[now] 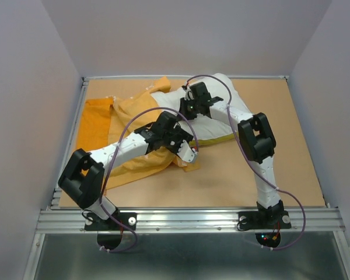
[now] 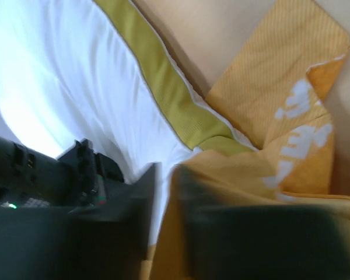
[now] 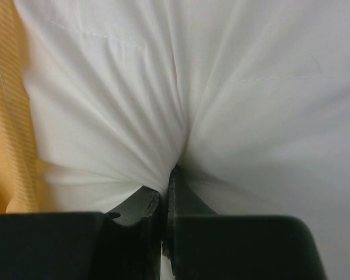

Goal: Put the pillow into the pillowcase

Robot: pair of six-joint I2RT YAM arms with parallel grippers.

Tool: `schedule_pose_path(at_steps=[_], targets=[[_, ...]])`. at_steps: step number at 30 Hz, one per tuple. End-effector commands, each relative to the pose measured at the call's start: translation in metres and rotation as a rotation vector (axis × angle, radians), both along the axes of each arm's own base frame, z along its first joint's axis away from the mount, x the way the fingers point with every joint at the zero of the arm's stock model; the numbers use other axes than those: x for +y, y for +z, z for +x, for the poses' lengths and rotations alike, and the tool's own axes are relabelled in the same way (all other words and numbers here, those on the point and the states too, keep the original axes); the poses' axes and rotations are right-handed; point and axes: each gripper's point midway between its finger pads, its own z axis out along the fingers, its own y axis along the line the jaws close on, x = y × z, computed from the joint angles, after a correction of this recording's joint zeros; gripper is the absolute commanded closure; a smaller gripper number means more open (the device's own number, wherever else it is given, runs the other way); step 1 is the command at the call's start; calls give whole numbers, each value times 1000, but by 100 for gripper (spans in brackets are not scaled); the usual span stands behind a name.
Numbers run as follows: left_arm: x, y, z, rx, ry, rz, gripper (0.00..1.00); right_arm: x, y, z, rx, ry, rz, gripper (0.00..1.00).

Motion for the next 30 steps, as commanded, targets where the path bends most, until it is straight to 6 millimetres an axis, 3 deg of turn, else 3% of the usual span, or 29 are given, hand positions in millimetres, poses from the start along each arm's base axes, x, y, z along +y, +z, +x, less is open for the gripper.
schedule_pose_path(at_steps=[1, 2, 3, 5, 8, 10, 12, 13, 15, 19, 21, 22, 24, 25, 26, 27, 28, 30], targets=[[-4, 76, -28, 115, 109, -257, 33, 12, 2, -66, 229, 84, 80, 100], [-2, 88, -33, 150, 141, -285, 26, 13, 2, -70, 239, 98, 90, 99], [1, 97, -38, 188, 177, -304, 25, 14, 4, -75, 249, 113, 102, 99], [15, 115, -47, 317, 311, -365, 25, 17, 10, -86, 264, 156, 131, 89], [32, 135, -51, 462, 488, -472, 24, 11, 24, -87, 205, 177, 122, 61], [47, 141, -38, 494, 589, -525, 23, 6, 49, -90, 146, 185, 130, 39], [63, 142, -22, 561, 714, -582, 23, 1, 65, -90, 97, 191, 127, 32], [68, 138, -12, 587, 761, -600, 23, -6, 82, -92, 58, 184, 125, 24], [79, 134, 4, 629, 871, -638, 23, -25, 96, -88, 6, 164, 82, 18], [95, 102, 38, 649, 1093, -628, 23, -72, 88, -76, -50, 110, -75, 13], [103, 98, 55, 605, 1180, -636, 26, -87, 80, -78, -78, 122, -143, 14], [106, 90, 69, 598, 1237, -648, 26, -91, 78, -80, -87, 122, -164, 15], [114, 99, 93, 536, 1319, -691, 29, -97, 64, -85, -64, 121, -193, 15], [121, 86, 106, 517, 1399, -679, 29, -98, 59, -86, -55, 117, -202, 15], [120, 97, 120, 495, 1419, -714, 31, -99, 49, -85, -34, 112, -216, 15], [127, 97, 130, 465, 1475, -718, 32, -100, 46, -83, -31, 103, -225, 15], [132, 79, 141, 463, 1532, -682, 32, -100, 43, -79, -34, 101, -231, 15], [143, 90, 164, 434, 1597, -740, 33, -96, 42, -64, -48, 88, -237, 14]])
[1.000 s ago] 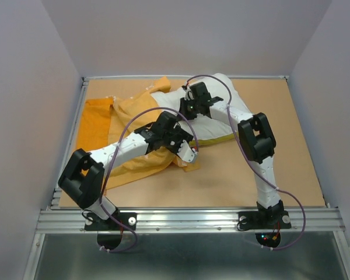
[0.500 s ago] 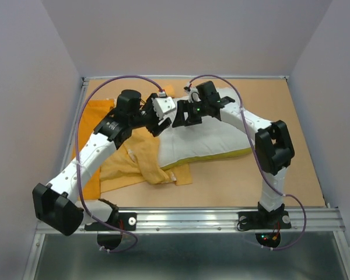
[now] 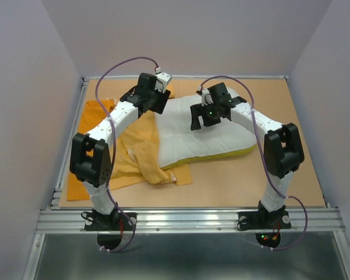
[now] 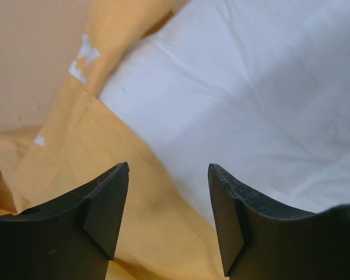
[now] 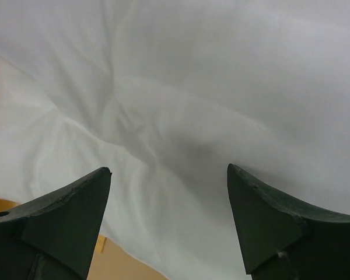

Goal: Put the pillow into the pillowcase

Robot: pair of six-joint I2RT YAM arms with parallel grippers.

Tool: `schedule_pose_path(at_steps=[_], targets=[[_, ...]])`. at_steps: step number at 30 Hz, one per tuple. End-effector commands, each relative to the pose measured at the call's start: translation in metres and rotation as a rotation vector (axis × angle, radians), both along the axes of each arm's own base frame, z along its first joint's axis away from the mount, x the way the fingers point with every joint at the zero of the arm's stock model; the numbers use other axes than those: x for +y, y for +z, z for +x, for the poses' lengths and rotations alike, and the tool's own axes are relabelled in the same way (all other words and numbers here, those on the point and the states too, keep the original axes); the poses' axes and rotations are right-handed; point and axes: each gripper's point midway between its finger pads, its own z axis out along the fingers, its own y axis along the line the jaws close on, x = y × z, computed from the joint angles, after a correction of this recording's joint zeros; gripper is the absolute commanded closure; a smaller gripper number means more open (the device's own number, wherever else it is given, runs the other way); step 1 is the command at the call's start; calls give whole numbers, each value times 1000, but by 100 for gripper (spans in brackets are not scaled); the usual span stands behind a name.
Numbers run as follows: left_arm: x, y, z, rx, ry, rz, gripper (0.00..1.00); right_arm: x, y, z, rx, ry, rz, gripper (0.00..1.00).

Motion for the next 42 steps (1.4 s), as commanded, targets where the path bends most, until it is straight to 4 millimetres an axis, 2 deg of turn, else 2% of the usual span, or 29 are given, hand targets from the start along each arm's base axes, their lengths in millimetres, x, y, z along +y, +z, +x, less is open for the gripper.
schedule_pose_path(at_steps=[1, 2, 3, 4, 5, 6, 7, 8, 9, 10, 11, 12, 13, 14, 16, 19, 22, 24, 26, 31, 32, 34, 35, 37, 38, 40, 41, 42], targets=[[34, 32, 59, -93, 262, -22, 34, -1, -9, 30, -50, -20, -67, 14], [33, 19, 61, -66, 262, -7, 34, -4, -9, 32, -52, -29, -73, 14], [38, 32, 73, -94, 286, -23, 34, -4, -12, 39, -56, -32, -82, 13], [40, 20, 83, -80, 297, -11, 34, -3, 1, 53, -97, -43, -71, 12], [38, 31, 93, -103, 292, -25, 33, -11, 4, 64, -120, -67, -89, 11], [38, 29, 99, -99, 287, -25, 33, -16, 7, 73, -136, -83, -98, 10], [40, 17, 108, -84, 275, -6, 32, -28, 10, 88, -152, -114, -100, 6], [33, 17, 113, -81, 227, -30, 30, -37, 12, 96, -159, -129, -99, 3], [28, 26, 119, -100, 194, -48, 29, -44, 15, 102, -168, -140, -96, 1], [22, 18, 125, -89, 132, -59, 29, -63, 18, 114, -176, -179, -97, 0], [19, 18, 129, -95, 103, -60, 29, -74, 20, 119, -179, -198, -99, 0], [13, 26, 134, -113, 66, -78, 28, -83, 21, 122, -179, -214, -100, 0], [8, 18, 136, -96, 30, -84, 28, -92, 25, 126, -187, -233, -100, 0], [-1, 23, 137, -103, -23, -109, 28, -111, 26, 133, -205, -245, -120, 0], [-10, 21, 137, -95, -73, -144, 28, -128, 26, 140, -204, -278, -127, 0], [-20, 17, 138, -83, -121, -187, 28, -162, 14, 151, -172, -342, -124, 0], [-22, 11, 139, -73, -124, -196, 28, -180, -5, 163, -141, -369, -116, 0], [-22, 6, 138, -63, -127, -196, 28, -181, -10, 167, -134, -361, -101, 0], [-21, 2, 138, -56, -123, -194, 28, -176, -3, 173, -162, -312, -80, 0], [-18, -3, 137, -44, -115, -195, 28, -150, 57, 177, -324, -115, 7, 0], [-17, -1, 137, -45, -115, -202, 28, -137, 79, 174, -377, -47, 44, 0], [-17, 1, 137, -44, -114, -214, 28, -125, 90, 174, -440, 42, 33, 0], [-16, 3, 137, -42, -107, -227, 28, -110, 92, 175, -471, 97, 25, 0], [-16, 4, 138, -41, -104, -236, 28, -93, 85, 175, -483, 152, 11, 0], [-15, 5, 138, -40, -101, -240, 28, -73, 74, 174, -489, 211, -6, 0], [-15, 1, 137, -32, -101, -237, 27, -54, 59, 175, -488, 250, -27, 0], [-13, 0, 138, -31, -95, -235, 27, -35, 51, 171, -487, 295, -28, 0], [-13, -2, 138, -26, -89, -234, 27, -26, 38, 173, -481, 315, -36, 0]])
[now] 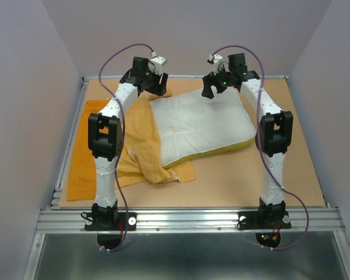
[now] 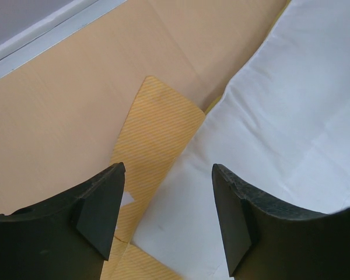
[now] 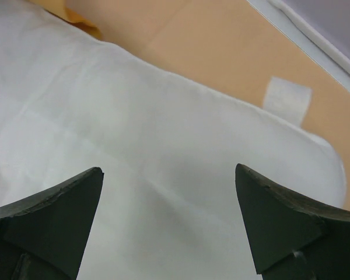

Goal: Put the pillow into the pillowcase

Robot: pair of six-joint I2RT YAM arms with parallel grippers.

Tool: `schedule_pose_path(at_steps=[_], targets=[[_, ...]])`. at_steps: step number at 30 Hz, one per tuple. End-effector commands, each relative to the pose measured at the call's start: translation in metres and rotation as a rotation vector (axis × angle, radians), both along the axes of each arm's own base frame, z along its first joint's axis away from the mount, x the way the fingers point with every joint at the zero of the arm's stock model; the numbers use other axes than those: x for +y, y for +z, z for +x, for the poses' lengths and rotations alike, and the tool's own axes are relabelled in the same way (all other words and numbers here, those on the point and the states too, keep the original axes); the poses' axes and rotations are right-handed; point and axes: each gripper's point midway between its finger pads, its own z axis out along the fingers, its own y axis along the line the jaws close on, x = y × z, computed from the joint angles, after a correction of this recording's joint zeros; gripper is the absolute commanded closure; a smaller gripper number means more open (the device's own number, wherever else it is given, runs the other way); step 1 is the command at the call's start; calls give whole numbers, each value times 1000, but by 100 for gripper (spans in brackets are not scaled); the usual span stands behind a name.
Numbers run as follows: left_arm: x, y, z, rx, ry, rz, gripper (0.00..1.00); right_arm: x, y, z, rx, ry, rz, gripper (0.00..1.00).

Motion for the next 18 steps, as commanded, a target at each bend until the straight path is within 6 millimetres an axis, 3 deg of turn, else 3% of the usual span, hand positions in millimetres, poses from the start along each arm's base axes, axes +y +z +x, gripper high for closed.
schedule_pose_path(at_steps=[1, 3, 5, 9, 13, 15, 16, 17, 18], targets=[[0, 15, 10, -39, 12, -30, 27, 65, -10, 1, -95, 186, -44, 0], [4, 10, 11, -29, 28, -25, 27, 88, -26, -1, -94, 232, -53, 0], [6, 7, 12, -23, 38, -28, 27, 104, -28, 1, -112, 249, -51, 0], [12, 0, 16, -4, 59, -37, 27, 124, -45, 13, -152, 256, -58, 0], [15, -15, 19, 26, 80, -34, 27, 132, -87, 4, -102, 284, -107, 2], [16, -19, 22, 27, 90, -30, 28, 135, -106, -13, -61, 327, -116, 20], [15, -24, 24, 34, 91, -29, 30, 136, -109, -20, -49, 343, -116, 45], [15, -24, 25, 34, 91, -33, 31, 141, -109, -29, -39, 374, -97, 63], [13, -22, 28, 30, 92, -40, 34, 140, -108, -39, -24, 389, -90, 92]])
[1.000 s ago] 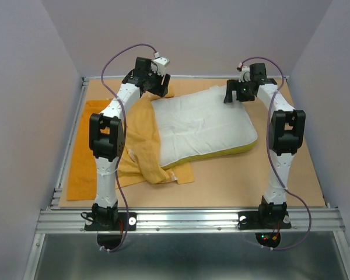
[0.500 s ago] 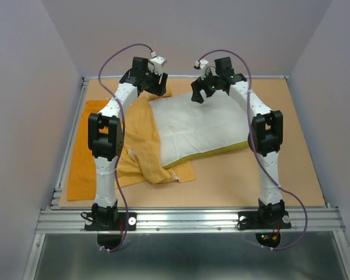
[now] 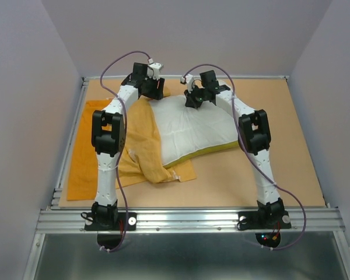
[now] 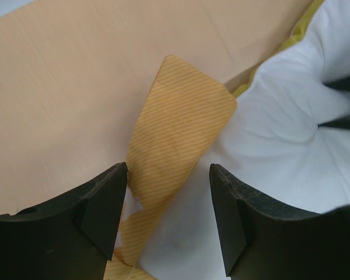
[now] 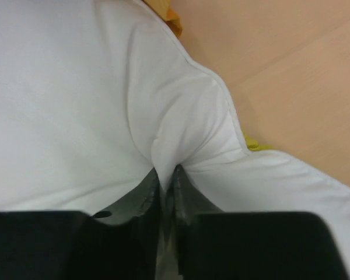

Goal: Put the pillow into the pillowcase

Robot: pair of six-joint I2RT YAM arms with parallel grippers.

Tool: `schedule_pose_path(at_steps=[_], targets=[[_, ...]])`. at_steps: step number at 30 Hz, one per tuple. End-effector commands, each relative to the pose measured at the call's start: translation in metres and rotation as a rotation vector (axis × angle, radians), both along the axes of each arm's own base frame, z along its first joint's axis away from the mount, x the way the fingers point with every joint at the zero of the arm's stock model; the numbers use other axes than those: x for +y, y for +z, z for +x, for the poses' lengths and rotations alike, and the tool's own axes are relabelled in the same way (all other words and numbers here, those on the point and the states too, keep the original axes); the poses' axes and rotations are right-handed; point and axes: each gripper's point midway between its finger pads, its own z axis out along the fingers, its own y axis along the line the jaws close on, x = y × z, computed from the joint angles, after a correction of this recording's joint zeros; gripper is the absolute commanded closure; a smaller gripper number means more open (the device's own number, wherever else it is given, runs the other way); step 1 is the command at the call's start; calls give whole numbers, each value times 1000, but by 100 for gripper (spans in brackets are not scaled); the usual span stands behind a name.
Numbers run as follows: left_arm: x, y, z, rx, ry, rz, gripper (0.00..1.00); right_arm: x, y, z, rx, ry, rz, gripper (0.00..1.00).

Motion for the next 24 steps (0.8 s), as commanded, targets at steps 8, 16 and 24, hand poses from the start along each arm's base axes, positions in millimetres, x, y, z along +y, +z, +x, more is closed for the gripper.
schedule_pose_path(at_steps=[8, 16, 24], targets=[[-29, 31, 21, -71, -82, -141, 80, 29, 23, -66, 89, 140, 86, 99], [-109, 61, -11, -43, -245, -348, 100, 62, 61, -84, 80, 181, 155, 99], [-192, 103, -37, -48, -332, -570, 100, 68, 94, -94, 71, 162, 213, 99]])
